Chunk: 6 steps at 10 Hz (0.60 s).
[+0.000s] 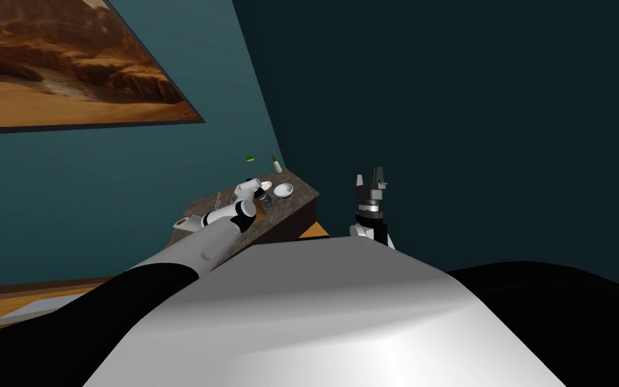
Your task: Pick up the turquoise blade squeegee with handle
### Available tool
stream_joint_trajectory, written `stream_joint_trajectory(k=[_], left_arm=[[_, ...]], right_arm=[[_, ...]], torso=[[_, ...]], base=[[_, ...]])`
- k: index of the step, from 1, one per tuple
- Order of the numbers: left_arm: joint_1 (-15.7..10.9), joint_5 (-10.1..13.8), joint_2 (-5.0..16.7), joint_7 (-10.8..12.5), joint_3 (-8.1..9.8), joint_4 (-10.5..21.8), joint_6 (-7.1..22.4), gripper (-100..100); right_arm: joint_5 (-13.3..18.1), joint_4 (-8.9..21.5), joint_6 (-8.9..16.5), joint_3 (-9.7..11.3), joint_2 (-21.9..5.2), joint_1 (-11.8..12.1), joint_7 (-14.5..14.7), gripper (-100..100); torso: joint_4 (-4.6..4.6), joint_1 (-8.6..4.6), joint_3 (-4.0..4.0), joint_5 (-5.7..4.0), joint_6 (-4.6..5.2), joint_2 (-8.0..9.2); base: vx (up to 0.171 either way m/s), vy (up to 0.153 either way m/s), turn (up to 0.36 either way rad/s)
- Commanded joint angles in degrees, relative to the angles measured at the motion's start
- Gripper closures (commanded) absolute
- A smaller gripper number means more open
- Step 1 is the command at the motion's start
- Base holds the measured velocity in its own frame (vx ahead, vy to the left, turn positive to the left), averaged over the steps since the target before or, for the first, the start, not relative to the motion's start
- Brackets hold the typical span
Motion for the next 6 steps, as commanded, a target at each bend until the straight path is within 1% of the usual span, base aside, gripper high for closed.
stream_joint_trajectory(k=[1,3,4,5,6], left_arm=[[0.00,0.00,0.00,0.00,0.00,0.00,0.00,100],[0.02,0.01,-0.01,0.06,0.02,0.03,0.08,100],[0.03,0.01,-0.01,0.07,0.02,0.03,0.08,0],[-1.17,-0.38,0.77,-0.08,0.25,-0.01,1.96,100],[-1.17,-0.38,0.77,-0.08,0.25,-0.01,1.96,100]], right_arm=[[0.00,0.00,0.00,0.00,0.00,0.00,0.00,0],[0.00,0.00,0.00,0.00,0.00,0.00,0.00,0],[0.00,0.00,0.00,0.00,0.00,0.00,0.00,0],[0.00,0.00,0.00,0.00,0.00,0.00,0.00,0],[0.00,0.00,0.00,0.00,0.00,0.00,0.00,0]], torso=[[0.00,0.00,0.00,0.00,0.00,0.00],[-0.02,0.08,-0.05,0.02,0.03,-0.08],[-0.02,0.09,-0.06,0.02,0.04,-0.09],[-0.02,0.09,-0.06,0.03,0.04,-0.10],[0.01,0.08,-0.05,-0.01,0.05,-0.11]], base=[[0.000,0.000,0.000],[0.000,0.000,0.000],[0.000,0.000,0.000],[0.003,-0.001,-0.012],[0.007,0.004,-0.006]])
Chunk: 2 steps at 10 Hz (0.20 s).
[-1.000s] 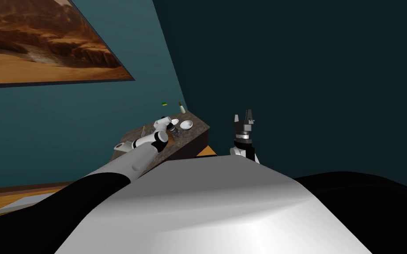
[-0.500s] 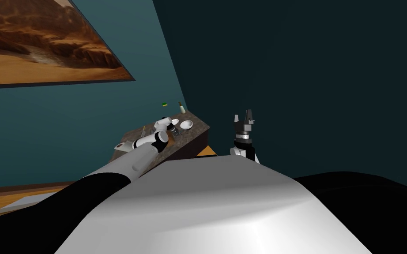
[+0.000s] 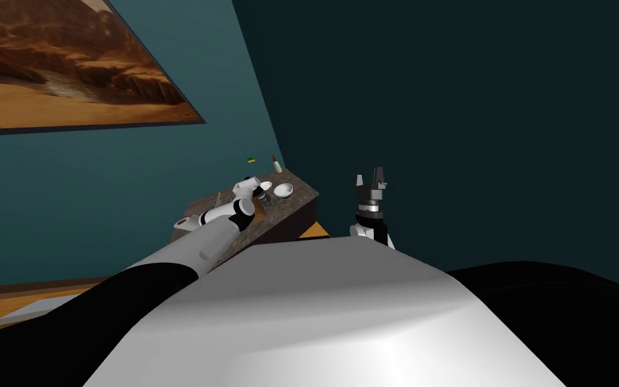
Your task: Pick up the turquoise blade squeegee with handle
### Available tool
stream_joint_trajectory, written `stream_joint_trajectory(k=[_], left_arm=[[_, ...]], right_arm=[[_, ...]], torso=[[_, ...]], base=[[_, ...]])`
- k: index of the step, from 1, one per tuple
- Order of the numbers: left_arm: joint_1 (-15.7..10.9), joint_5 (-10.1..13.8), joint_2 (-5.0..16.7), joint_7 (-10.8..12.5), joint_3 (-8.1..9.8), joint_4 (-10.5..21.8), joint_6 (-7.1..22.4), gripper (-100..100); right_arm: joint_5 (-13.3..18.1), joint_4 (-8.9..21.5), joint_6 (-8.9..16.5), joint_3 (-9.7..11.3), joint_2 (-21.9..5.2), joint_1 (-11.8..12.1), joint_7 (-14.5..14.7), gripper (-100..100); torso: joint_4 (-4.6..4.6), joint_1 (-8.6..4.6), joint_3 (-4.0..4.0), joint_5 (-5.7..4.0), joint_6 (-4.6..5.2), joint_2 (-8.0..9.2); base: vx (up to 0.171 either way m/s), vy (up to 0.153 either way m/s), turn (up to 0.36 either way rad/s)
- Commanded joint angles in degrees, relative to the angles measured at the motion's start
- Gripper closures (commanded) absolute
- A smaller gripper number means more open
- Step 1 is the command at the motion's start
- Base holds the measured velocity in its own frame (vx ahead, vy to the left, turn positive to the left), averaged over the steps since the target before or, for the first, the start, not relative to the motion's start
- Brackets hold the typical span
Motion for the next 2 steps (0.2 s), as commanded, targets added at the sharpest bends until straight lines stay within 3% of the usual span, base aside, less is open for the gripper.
stream_joint_trajectory(k=[1,2], left_arm=[[0.00,0.00,0.00,0.00,0.00,0.00,0.00,100],[0.02,-0.01,0.00,0.00,0.01,-0.22,0.29,0]], right_arm=[[0.00,0.00,0.00,0.00,0.00,0.00,0.00,0],[0.00,0.00,0.00,0.00,0.00,0.00,0.00,0]], torso=[[0.00,0.00,0.00,0.00,0.00,0.00],[-0.02,0.00,-0.01,0.01,0.01,0.00]], base=[[0.000,0.000,0.000],[0.000,0.000,0.000]])
